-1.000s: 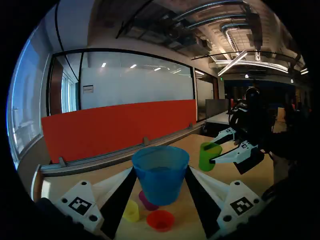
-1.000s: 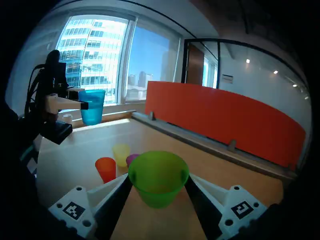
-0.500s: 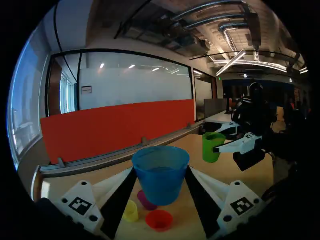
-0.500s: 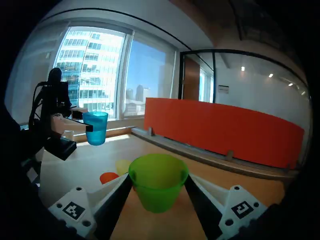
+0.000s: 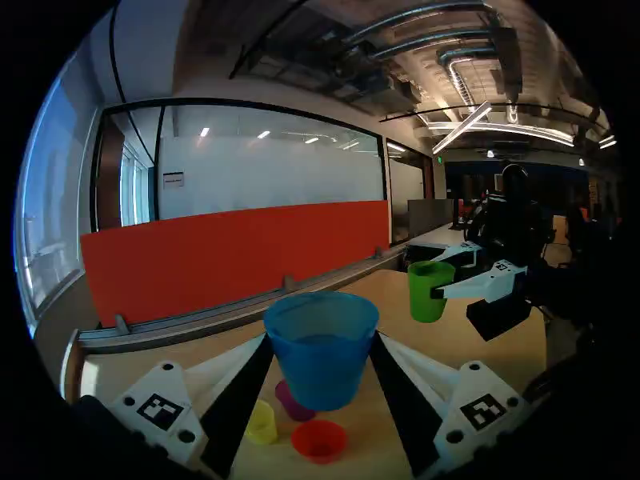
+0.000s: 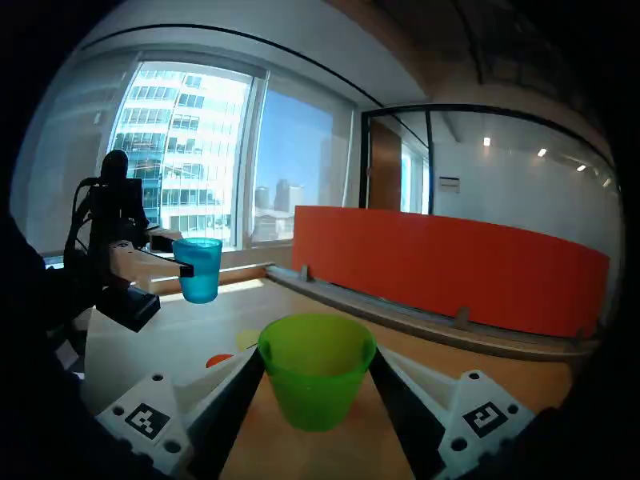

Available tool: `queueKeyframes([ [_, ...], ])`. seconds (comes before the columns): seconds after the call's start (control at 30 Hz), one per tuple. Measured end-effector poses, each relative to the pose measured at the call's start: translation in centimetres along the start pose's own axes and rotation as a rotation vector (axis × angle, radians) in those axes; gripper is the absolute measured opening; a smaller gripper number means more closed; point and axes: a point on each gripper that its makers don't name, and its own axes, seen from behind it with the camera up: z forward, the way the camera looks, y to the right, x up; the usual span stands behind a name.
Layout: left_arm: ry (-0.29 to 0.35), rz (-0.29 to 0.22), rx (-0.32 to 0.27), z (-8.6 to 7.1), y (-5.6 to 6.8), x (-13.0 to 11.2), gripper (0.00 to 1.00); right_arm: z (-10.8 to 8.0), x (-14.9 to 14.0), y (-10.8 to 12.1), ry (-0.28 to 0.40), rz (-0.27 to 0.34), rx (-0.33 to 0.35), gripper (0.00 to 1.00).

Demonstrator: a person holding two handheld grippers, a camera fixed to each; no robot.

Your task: Pour water

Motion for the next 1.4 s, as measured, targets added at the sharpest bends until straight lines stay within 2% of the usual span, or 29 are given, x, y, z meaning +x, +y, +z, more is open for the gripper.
queueKeyframes([
  [0.33,0.017,0.021,-0.007,-0.1,0.3,0.5,0.83,0.0,0.7,-0.5,0.011,-0.011,0.017,0.91],
  [0.7,0.049,0.054,-0.01,-0.2,0.4,1.3,0.83,0.1,1.2,-2.7,0.016,-0.016,0.079,0.91],
  [1.13,0.081,0.18,0.015,-0.2,0.9,3.1,0.83,0.3,1.9,-6.2,0.03,-0.021,0.159,0.91],
  [1.4,0.08,0.28,0.029,-0.1,1.3,4.1,0.83,0.5,2.2,-8.1,0.038,-0.02,0.201,0.91],
])
